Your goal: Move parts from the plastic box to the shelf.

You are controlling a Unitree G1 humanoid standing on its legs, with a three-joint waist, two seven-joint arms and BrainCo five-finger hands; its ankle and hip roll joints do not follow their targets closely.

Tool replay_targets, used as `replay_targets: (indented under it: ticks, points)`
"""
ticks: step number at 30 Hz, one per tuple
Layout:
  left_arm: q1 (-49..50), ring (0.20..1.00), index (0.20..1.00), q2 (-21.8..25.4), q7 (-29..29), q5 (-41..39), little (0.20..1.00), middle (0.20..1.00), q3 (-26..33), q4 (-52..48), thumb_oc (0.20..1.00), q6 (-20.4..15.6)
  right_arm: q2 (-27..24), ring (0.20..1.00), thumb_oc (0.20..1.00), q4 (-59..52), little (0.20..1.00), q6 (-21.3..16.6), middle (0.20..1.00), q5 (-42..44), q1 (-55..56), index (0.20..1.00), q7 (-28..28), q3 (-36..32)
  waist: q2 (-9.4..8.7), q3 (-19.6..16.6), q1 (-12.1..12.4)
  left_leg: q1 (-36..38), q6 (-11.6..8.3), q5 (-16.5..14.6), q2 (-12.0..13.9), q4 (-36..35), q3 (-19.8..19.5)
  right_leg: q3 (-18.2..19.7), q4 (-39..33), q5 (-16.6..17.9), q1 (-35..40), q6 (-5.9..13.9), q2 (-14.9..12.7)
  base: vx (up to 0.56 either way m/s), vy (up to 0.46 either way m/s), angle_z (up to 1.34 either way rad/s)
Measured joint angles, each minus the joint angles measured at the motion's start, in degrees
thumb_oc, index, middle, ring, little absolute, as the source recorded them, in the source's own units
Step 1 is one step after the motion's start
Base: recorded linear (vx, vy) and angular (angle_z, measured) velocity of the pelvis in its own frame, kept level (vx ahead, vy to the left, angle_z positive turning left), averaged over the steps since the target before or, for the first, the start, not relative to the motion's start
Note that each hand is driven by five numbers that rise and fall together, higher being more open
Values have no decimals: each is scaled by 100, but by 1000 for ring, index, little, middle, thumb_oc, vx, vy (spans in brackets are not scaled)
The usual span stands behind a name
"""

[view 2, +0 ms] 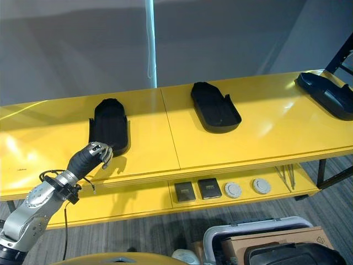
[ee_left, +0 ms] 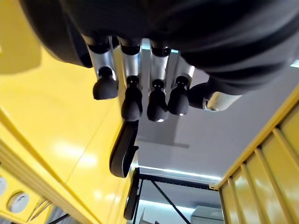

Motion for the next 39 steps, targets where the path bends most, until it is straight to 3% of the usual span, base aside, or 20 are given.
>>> replay_targets:
  ticks: [15, 29, 39]
  points:
    - [525, 200, 200, -67, -144, -191, 200, 200, 18, 362, 200, 634, -36, 1000, 1000, -55, 1000, 27, 1000, -2, 72, 1000, 4, -7, 64, -32, 76, -5, -31, -21, 2, 0, -15, -14, 0, 0, 2, 0, 0, 0, 0, 0]
    - [495, 200, 200, -95, 392, 53, 200, 200, 2, 733, 200, 88, -55, 1000, 1000, -148, 1000, 117, 1000, -2, 81, 1000, 7, 5, 70, -38, 9, 5, -41, -28, 4, 0, -8, -16, 0, -1, 8, 0, -1, 0, 0, 0]
    - [101, 200, 200, -325, 763, 46, 200, 200, -37, 1009, 200, 23, -56, 1000, 1000, -192, 1000, 103, 1000, -11, 67, 1000, 18, 6, 21, -12, -122, 44, -33, -33, 5, 0, 72, 47, 0, 1, 9, 2, 3, 7, -1, -2]
